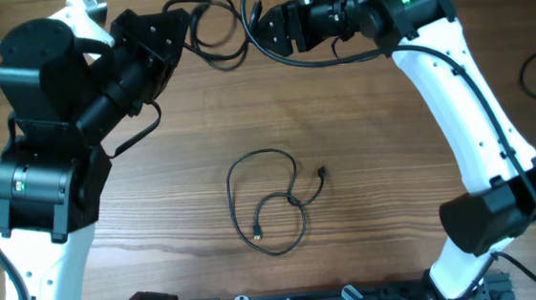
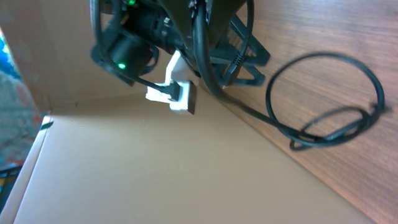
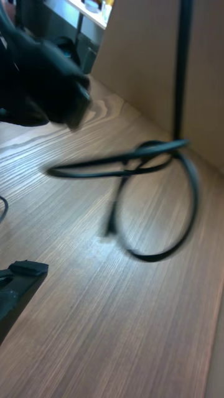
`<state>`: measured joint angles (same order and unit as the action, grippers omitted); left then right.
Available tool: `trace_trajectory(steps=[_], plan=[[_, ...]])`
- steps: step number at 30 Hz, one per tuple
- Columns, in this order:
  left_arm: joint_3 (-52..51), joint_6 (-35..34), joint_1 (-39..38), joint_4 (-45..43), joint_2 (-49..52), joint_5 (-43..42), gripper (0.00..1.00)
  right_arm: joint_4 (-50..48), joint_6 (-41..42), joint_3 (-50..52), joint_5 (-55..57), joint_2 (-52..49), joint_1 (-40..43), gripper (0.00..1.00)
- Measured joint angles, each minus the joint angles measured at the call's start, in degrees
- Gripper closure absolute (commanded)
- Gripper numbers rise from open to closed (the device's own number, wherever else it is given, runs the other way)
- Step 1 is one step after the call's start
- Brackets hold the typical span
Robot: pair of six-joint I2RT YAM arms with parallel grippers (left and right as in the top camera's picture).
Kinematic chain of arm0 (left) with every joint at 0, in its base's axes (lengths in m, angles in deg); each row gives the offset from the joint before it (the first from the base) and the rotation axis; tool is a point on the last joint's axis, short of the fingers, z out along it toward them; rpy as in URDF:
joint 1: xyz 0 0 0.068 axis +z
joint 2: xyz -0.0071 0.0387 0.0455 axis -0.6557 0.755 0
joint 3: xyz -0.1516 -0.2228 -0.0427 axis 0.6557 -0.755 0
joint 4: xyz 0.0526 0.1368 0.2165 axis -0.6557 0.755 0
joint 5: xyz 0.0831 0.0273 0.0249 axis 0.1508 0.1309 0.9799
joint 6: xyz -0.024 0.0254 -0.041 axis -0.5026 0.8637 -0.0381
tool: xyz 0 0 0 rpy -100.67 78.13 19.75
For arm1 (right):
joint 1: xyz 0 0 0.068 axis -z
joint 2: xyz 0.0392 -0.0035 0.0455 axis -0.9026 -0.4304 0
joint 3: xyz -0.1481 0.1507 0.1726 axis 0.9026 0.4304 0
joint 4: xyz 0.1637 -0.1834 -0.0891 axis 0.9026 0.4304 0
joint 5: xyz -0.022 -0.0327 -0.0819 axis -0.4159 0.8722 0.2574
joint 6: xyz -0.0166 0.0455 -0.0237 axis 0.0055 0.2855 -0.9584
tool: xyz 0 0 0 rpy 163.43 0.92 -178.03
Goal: Untangle cables
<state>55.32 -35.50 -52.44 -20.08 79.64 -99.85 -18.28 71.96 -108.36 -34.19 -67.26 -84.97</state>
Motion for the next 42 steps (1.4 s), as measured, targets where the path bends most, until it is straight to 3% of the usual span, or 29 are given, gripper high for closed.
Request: trace_trajectory(steps=[9, 14, 17, 21, 27, 29, 33, 36, 39, 42], plan=[[0.1, -2.8, 0.0, 9.4, 2.8, 0.2, 0.96, -0.8, 1.4, 0.0, 2.0, -1.5, 3.1, 0.29], [0.0, -0.3, 0.0, 6.5, 10.6, -9.6, 0.96, 0.1, 0.0, 0.0, 3.1, -1.5, 2.2, 0.19], [0.0, 5.5, 0.0, 3.3, 13.4, -20.3, 0.96, 2.4, -5.7, 0.0, 3.7, -1.5, 2.1, 0.18], [0.0, 8.8, 0.0, 2.0, 13.7, -27.1, 0.96, 7.5, -11.1, 0.0, 9.2, -1.6, 2.0, 0.19], [0.0, 10.0, 0.1, -0.9, 13.7, -37.1, 0.96, 6.6, -12.8, 0.0, 12.2, -4.1, 2.0, 0.44], [0.0, 10.1, 0.2, -0.9, 13.7, -39.6, 0.96, 5.2, -11.8, 0.0, 13.0, -5.5, 2.0, 0.57], [0.0, 10.3, 0.3, -0.9, 13.7, -42.2, 0.96, 4.3, -10.1, 0.0, 13.6, -5.9, 2.0, 0.96], [0.0, 11.7, 0.5, -0.7, 13.7, -41.6, 0.96, 4.3, -8.4, 0.0, 14.6, -5.9, 2.0, 0.96], [0.1, 15.5, 1.8, 5.8, 13.7, -33.6, 0.93, 4.9, -5.8, 0.0, 16.2, -5.9, 2.0, 0.96], [0.1, 16.9, 2.0, 11.5, 13.8, -21.2, 0.72, 8.3, -3.1, 0.0, 20.4, -5.9, 2.1, 0.96]])
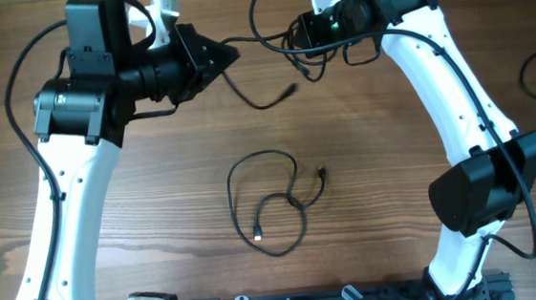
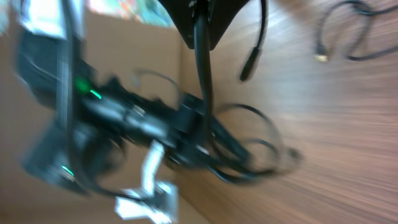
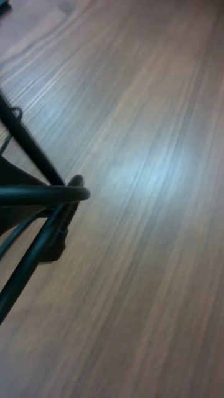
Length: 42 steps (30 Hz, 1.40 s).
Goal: Untangle cables
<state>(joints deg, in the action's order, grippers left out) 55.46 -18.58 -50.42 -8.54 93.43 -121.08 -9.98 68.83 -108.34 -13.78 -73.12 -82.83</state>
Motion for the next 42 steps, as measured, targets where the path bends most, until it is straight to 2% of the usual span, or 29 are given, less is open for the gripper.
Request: trace_trajectory(steps=[2, 3, 5, 6, 10, 14, 18, 25, 26, 27, 28, 29, 33, 40, 42], plan=[[0.0, 0.6, 0.0, 2.1, 0.0, 6.0, 0.47, 1.1, 0.7, 0.0, 1.6, 0.0, 0.1, 0.96], [0.0, 0.7, 0.0, 3.7, 0.0, 9.6, 0.26, 2.1, 1.4, 0.0, 2.6, 0.0, 0.1, 0.96], [0.0, 1.2, 0.0, 4.9, 0.0, 14.8, 0.11, 2.1, 2.2, 0.0, 3.3, 0.2, 0.1, 0.96], [0.0, 1.0, 0.0, 5.2, 0.0, 16.6, 0.07, 2.2, 3.4, 0.0, 3.9, 0.6, 0.1, 0.96], [0.0, 1.1, 0.0, 5.7, 1.9, 19.8, 0.07, 2.1, 6.2, -0.4, 7.1, 3.8, 1.6, 0.96], [0.0, 1.2, -0.2, 5.9, 5.7, 20.6, 0.08, 0.2, 7.2, -5.8, 12.9, 5.9, 8.3, 0.96], [0.0, 1.2, -1.7, 5.8, 8.3, 21.1, 0.08, -7.4, 9.2, -7.8, 19.3, 6.2, 19.8, 0.96], [0.0, 1.2, -3.8, 2.6, 10.7, 21.2, 0.09, -16.4, 14.0, -7.8, 23.2, 4.6, 38.8, 0.94], [0.0, 1.2, -3.8, 2.3, 10.7, 21.2, 0.09, -17.0, 14.4, -7.9, 23.2, 3.5, 40.2, 0.89], [0.0, 1.2, -3.8, 1.8, 10.7, 21.2, 0.09, -17.2, 14.9, -8.0, 23.3, 2.2, 41.2, 0.64], [0.0, 1.2, -3.8, 1.3, 10.7, 21.2, 0.09, -17.3, 15.6, -8.0, 23.3, 0.5, 42.3, 0.11], [0.0, 1.2, -3.8, 0.7, 10.8, 21.2, 0.09, -17.2, 16.4, -8.0, 23.3, -1.4, 43.0, 0.0], [0.0, 1.2, -3.8, 0.3, 10.8, 21.2, 0.09, -14.6, 17.2, -8.0, 21.1, -6.6, 43.6, 0.0], [0.0, 1.2, -3.8, 0.2, 10.8, 21.2, 0.09, -6.0, 20.0, -8.0, 14.4, -7.1, 43.0, 0.0], [0.0, 1.2, -3.8, 0.2, 10.8, 21.2, 0.09, -3.3, 19.2, -8.0, 11.0, -7.1, 42.7, 0.04]])
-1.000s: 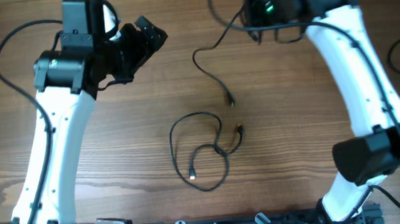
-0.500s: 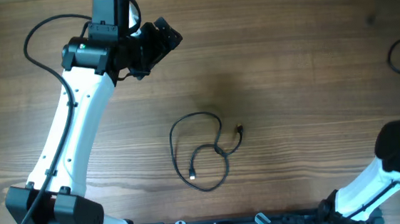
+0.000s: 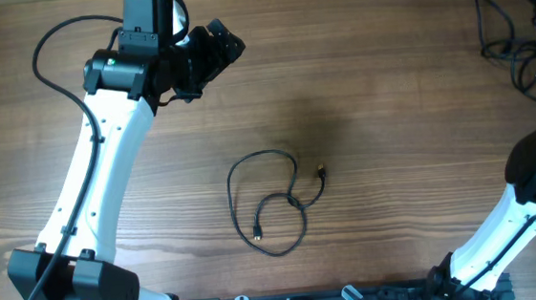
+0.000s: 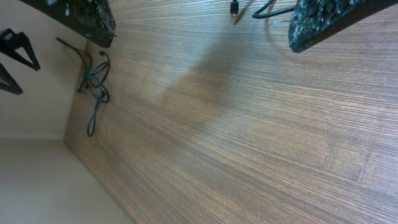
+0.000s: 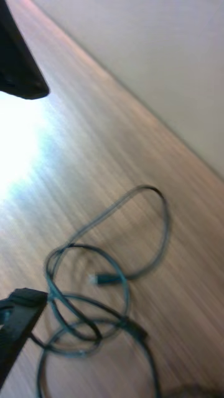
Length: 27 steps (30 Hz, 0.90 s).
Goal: Untangle cables
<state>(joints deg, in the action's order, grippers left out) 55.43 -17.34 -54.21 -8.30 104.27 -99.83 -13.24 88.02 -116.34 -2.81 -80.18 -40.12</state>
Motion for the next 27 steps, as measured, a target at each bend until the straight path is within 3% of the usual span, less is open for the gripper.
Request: trace_trajectory(steps=[2, 7, 12, 17, 20, 21, 27], plan=[[0.0, 0.0, 0.0, 0.0, 0.0, 0.0, 0.08, 1.9, -2.7, 0.0, -5.0, 0.0, -0.6, 0.1], [0.0, 0.2, 0.5, -0.8, 0.0, 2.8, 0.08, 13.2, -14.3, -0.1, -21.4, 0.2, -8.0, 0.11], [0.0, 0.2, 7.5, -1.1, 0.0, 3.8, 0.05, 22.4, -25.0, 0.5, -19.8, 0.3, -25.6, 0.11], [0.0, 0.2, 17.8, 3.2, 0.0, 4.3, 0.04, 20.6, -35.8, 8.3, -16.8, 0.7, -41.9, 0.11], [0.0, 1.1, 22.0, 4.8, 0.0, 3.8, 0.05, 12.8, -40.4, 16.7, -16.0, 0.9, -49.7, 0.21], [0.0, 2.0, 22.5, 4.9, 0.0, 3.2, 0.05, 11.8, -41.8, 18.7, -15.9, 0.9, -51.2, 0.27], [0.0, 5.4, 22.8, 5.3, 0.0, 0.0, 0.04, 4.3, -46.9, 26.7, -15.4, 0.9, -56.3, 0.35]])
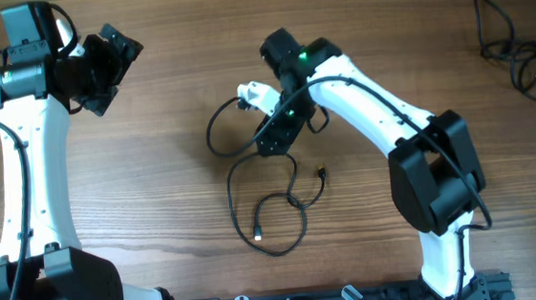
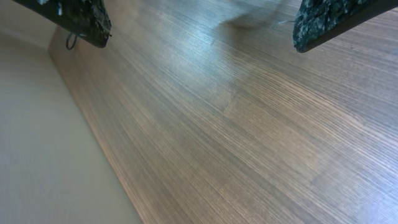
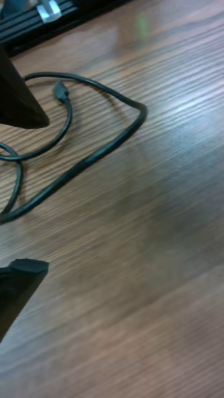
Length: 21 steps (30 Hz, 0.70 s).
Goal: Untangle cables
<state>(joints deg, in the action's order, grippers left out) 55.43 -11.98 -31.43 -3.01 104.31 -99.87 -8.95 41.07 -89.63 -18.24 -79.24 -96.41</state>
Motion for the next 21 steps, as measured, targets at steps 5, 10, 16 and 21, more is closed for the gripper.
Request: trace_trajectory(steps=[5, 10, 16, 21], plan=[[0.0, 0.4, 0.0, 0.7, 0.0, -0.2, 0.04, -3.9, -0.7, 4.3, 0.0, 0.0, -1.0, 0.53], [0.0, 0.4, -0.2, 1.1, 0.0, -0.2, 0.04, -10.3, 5.3, 6.6, 0.6, 0.1, -1.0, 0.96], [0.0, 0.4, -1.7, 1.1, 0.0, -0.3, 0.04, -7.2, 22.4, 2.1, 6.3, 3.3, 3.2, 0.96], [0.0, 0.4, -3.3, 1.1, 0.0, -0.3, 0.03, -2.6, 32.0, -6.2, 14.4, 17.0, 16.4, 0.96]])
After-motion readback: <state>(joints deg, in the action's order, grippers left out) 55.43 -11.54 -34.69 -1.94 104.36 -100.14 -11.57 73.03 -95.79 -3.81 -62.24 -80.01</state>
